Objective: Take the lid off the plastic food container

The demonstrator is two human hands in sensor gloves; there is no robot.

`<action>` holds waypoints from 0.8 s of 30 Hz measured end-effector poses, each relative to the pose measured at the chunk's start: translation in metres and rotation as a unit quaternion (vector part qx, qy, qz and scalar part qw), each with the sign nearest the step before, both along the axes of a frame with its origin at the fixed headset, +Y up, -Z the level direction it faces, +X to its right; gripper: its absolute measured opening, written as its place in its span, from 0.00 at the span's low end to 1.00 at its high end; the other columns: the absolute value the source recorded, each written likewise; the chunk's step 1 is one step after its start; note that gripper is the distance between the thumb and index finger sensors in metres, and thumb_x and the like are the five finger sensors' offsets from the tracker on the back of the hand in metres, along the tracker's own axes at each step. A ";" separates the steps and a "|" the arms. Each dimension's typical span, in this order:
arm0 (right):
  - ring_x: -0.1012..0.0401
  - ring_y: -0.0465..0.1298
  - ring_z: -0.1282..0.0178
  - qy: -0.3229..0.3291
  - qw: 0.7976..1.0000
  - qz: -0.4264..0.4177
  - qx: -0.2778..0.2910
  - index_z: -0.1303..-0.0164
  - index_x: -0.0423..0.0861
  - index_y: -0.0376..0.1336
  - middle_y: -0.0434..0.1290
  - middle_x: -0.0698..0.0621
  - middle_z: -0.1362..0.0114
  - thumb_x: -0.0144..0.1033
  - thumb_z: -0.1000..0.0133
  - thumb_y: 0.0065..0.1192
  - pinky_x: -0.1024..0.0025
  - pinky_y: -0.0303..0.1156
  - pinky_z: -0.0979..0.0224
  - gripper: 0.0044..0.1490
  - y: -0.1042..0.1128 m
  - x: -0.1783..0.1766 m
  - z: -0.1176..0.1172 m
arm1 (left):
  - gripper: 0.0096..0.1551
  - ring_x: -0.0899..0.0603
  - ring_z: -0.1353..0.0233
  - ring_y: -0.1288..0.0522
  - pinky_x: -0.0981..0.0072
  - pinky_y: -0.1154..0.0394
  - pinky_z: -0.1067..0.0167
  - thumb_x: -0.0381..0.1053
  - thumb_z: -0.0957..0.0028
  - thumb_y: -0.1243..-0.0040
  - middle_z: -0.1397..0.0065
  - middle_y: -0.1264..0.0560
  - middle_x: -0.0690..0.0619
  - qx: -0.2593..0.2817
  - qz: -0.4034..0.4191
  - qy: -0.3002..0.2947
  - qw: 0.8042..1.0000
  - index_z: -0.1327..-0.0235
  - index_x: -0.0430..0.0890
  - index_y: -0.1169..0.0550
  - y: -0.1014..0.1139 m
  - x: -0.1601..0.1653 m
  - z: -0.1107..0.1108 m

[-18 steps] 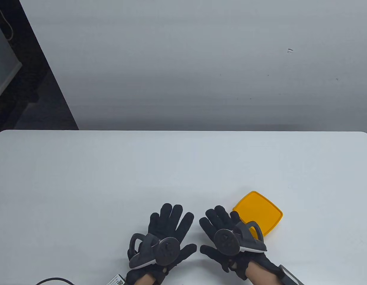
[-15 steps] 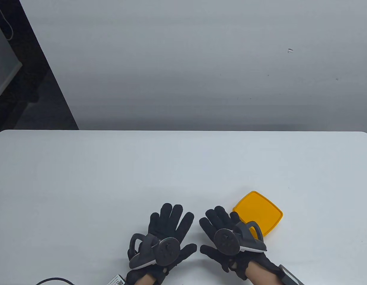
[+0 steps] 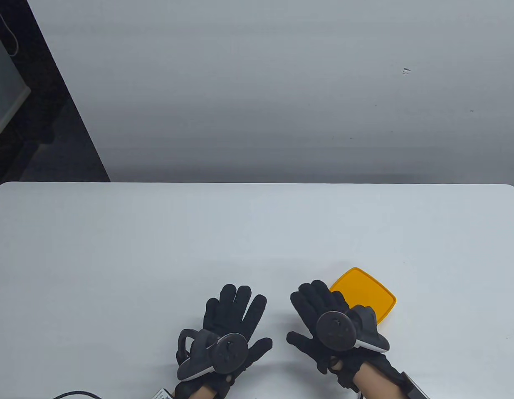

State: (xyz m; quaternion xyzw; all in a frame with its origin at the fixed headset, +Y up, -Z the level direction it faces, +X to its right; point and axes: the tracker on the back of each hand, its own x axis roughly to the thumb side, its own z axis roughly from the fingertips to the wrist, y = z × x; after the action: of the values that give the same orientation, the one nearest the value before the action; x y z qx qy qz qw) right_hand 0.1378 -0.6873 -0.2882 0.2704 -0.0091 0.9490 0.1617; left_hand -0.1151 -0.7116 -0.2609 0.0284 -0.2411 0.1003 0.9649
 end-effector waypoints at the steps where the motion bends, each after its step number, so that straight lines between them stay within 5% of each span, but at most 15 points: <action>1: 0.39 0.40 0.17 -0.015 1.000 -0.018 0.006 0.21 0.43 0.41 0.40 0.40 0.18 0.67 0.49 0.47 0.31 0.42 0.27 0.55 0.006 0.007 -0.001 | 0.49 0.30 0.13 0.56 0.29 0.50 0.25 0.78 0.48 0.57 0.10 0.53 0.45 0.001 0.003 0.003 1.000 0.17 0.61 0.54 0.001 -0.001 0.000; 7: 0.38 0.36 0.17 -0.116 0.990 -0.075 -0.028 0.20 0.43 0.39 0.36 0.39 0.18 0.67 0.48 0.48 0.31 0.38 0.27 0.56 0.013 0.056 -0.017 | 0.49 0.30 0.13 0.55 0.29 0.50 0.25 0.78 0.48 0.57 0.10 0.52 0.45 -0.007 0.008 0.014 1.000 0.17 0.61 0.54 0.000 -0.006 -0.002; 15: 0.40 0.29 0.18 -0.259 0.951 -0.064 -0.157 0.20 0.44 0.36 0.30 0.40 0.19 0.66 0.49 0.52 0.31 0.30 0.28 0.59 -0.037 0.114 -0.051 | 0.49 0.30 0.13 0.54 0.29 0.49 0.26 0.78 0.48 0.57 0.10 0.51 0.45 -0.019 0.014 0.006 1.000 0.17 0.61 0.53 0.000 -0.006 -0.004; 24: 0.41 0.22 0.20 -0.246 0.942 -0.008 -0.230 0.21 0.49 0.28 0.21 0.42 0.21 0.77 0.54 0.55 0.32 0.25 0.28 0.70 -0.068 0.115 -0.058 | 0.49 0.30 0.13 0.53 0.29 0.48 0.26 0.78 0.48 0.57 0.10 0.51 0.45 -0.023 0.013 -0.005 1.000 0.17 0.61 0.53 -0.001 -0.004 -0.004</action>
State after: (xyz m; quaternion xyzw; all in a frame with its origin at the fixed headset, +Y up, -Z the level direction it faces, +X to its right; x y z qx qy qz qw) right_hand 0.2525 -0.7548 -0.3465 -0.0158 0.1681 0.9607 0.2203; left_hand -0.1188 -0.7128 -0.2645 0.0090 -0.2430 0.1181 0.9628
